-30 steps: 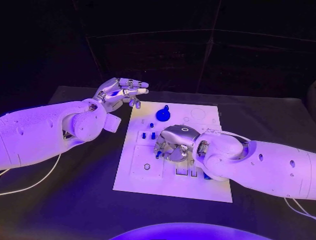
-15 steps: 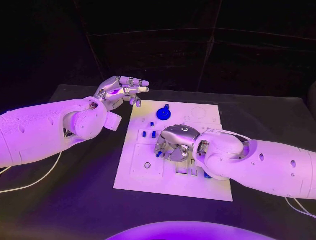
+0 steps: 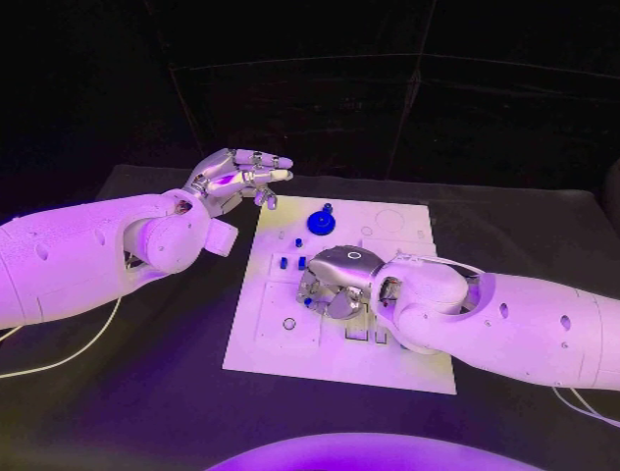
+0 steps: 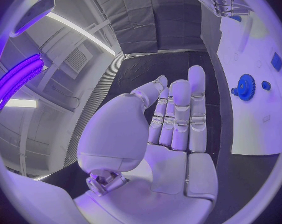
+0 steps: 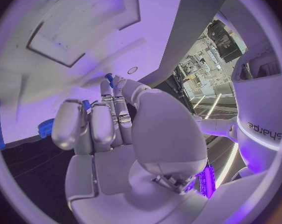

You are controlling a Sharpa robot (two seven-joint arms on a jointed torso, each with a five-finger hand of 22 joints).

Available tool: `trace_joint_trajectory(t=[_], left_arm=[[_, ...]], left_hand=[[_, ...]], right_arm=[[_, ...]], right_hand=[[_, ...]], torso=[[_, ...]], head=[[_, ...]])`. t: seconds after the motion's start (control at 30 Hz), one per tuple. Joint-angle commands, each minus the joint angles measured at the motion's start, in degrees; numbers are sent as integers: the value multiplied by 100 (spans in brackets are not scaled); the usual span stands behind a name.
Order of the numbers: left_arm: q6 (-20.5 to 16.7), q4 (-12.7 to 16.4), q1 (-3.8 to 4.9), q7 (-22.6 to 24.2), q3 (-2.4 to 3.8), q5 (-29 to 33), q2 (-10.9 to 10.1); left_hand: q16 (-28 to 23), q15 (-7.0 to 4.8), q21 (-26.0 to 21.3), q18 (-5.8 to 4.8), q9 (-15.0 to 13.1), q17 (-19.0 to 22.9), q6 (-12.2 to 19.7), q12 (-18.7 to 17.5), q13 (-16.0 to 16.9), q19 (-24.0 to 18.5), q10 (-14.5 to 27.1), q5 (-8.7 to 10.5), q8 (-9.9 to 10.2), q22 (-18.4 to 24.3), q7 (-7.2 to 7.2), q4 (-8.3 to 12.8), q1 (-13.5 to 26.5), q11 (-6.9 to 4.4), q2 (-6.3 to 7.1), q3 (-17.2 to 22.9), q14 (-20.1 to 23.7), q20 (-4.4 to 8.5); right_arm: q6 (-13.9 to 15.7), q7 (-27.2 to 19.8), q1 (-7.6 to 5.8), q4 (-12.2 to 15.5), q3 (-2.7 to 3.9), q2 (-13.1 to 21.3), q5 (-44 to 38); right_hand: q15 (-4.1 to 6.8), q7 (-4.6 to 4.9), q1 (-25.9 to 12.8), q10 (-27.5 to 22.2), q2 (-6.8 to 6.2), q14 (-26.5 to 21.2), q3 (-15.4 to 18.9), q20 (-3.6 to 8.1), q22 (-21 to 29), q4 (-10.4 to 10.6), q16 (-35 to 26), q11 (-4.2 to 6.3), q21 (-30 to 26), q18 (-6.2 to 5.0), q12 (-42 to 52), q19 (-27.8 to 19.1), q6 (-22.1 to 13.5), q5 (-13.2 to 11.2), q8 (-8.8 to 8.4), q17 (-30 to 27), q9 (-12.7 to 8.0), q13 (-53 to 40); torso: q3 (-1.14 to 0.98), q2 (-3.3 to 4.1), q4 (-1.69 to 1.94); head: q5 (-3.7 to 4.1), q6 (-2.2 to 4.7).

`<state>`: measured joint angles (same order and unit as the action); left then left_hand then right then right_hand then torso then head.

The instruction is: Assemble the parts on the task board

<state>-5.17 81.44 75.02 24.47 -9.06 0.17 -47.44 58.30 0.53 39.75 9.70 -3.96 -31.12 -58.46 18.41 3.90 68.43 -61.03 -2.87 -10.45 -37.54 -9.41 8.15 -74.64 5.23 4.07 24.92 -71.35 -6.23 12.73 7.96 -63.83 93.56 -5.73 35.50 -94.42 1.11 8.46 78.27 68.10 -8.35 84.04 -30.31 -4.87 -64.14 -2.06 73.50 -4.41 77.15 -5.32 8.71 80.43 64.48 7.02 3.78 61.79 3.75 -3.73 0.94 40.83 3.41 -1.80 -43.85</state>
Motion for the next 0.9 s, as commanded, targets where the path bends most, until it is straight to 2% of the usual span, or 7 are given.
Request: trace_joint_trajectory(t=[0.03, 0.13, 0.3, 0.53, 0.7, 0.83, 0.9], left_arm=[[86, 10, 9, 74, 5, 29, -4], [99, 12, 9, 57, 5, 29, -14], [116, 15, 9, 39, 5, 30, -23], [140, 10, 9, 21, 4, 30, -32], [146, 3, 9, 16, 4, 30, -49], [150, 5, 9, 17, 3, 30, -56], [151, 8, 9, 16, 3, 30, -57]], left_hand=[[-19, -7, -25, 79, 8, 5, -45, 22, 7, -51, -18, 3, 18, 5, -6, -17, 4, 15, -40, -32, 33, 5], [-23, -6, -29, 79, 9, 14, -44, 22, 6, -52, -16, 3, 19, 8, -6, -17, 6, 16, -39, -37, 36, 5], [-27, -5, -34, 78, 10, 23, -41, 20, 5, -53, -11, 3, 22, 11, -7, -17, 11, 18, -37, -45, 40, 4], [-31, -3, -40, 78, 11, 34, -37, 18, 4, -55, -5, 4, 24, 15, -9, -19, 18, 20, -35, -55, 44, 3], [-31, -3, -40, 78, 11, 34, -37, 18, 4, -55, -5, 4, 24, 15, -9, -19, 18, 20, -35, -55, 44, 3], [-31, -2, -42, 78, 11, 35, -35, 17, 3, -55, -3, 3, 26, 17, -9, -19, 20, 21, -34, -59, 45, 3], [-31, -2, -42, 78, 11, 35, -35, 17, 3, -55, -3, 3, 26, 17, -9, -19, 20, 21, -34, -59, 45, 3]], right_arm=[[-43, 123, -4, -8, -1, -2, -130], [27, 165, -4, -24, -2, 17, -136], [150, 165, -3, -7, -2, 45, -140], [500, 1, -2, 209, 0, 273, -45], [669, -60, -15, 528, 14, 692, 111], [656, 1, -99, 657, 112, 1039, 322], [588, 66, -190, 683, 152, 1229, 424]], right_hand=[[-83, 36, -111, -193, -10, 116, 46, -51, 242, 7, -118, -42, -137, -3, -119, -109, -105, 24, -25, -176, -7, 20], [-140, 104, -184, -403, -77, 64, 76, -107, 444, 24, -236, -119, -260, -41, -240, -210, -279, 9, -32, -360, -11, 18], [-180, 149, -220, -541, -129, 38, 116, -144, 669, 28, -307, -165, -397, -85, -288, -313, -439, -3, -36, -477, -14, 15], [-184, 128, -272, -625, -206, 18, 226, -157, 803, 39, -365, -166, -488, -111, -267, -370, -592, 28, -27, -578, -7, 4], [-173, 110, -287, -599, -227, 15, 294, -153, 800, 47, -385, -151, -491, -109, -217, -358, -598, 106, -14, -619, 2, -3], [-165, 91, -292, -597, -249, 13, 335, -151, 798, 46, -397, -139, -492, -108, -198, -351, -602, 125, -14, -641, 3, -3], [-160, 81, -299, -611, -271, 10, 374, -149, 804, 47, -407, -133, -497, -109, -191, -349, -620, 134, -19, -659, 2, -1]], torso=[[2, 0, 4], [-2, -1, 0], [-3, -3, 2], [-15, -4, 0], [-1, -9, -6], [2, -8, -10], [1, -6, -12]], head=[[-7, -10], [-16, -16], [-15, -14], [-22, -8], [-8, 15], [56, 54], [84, 74]])
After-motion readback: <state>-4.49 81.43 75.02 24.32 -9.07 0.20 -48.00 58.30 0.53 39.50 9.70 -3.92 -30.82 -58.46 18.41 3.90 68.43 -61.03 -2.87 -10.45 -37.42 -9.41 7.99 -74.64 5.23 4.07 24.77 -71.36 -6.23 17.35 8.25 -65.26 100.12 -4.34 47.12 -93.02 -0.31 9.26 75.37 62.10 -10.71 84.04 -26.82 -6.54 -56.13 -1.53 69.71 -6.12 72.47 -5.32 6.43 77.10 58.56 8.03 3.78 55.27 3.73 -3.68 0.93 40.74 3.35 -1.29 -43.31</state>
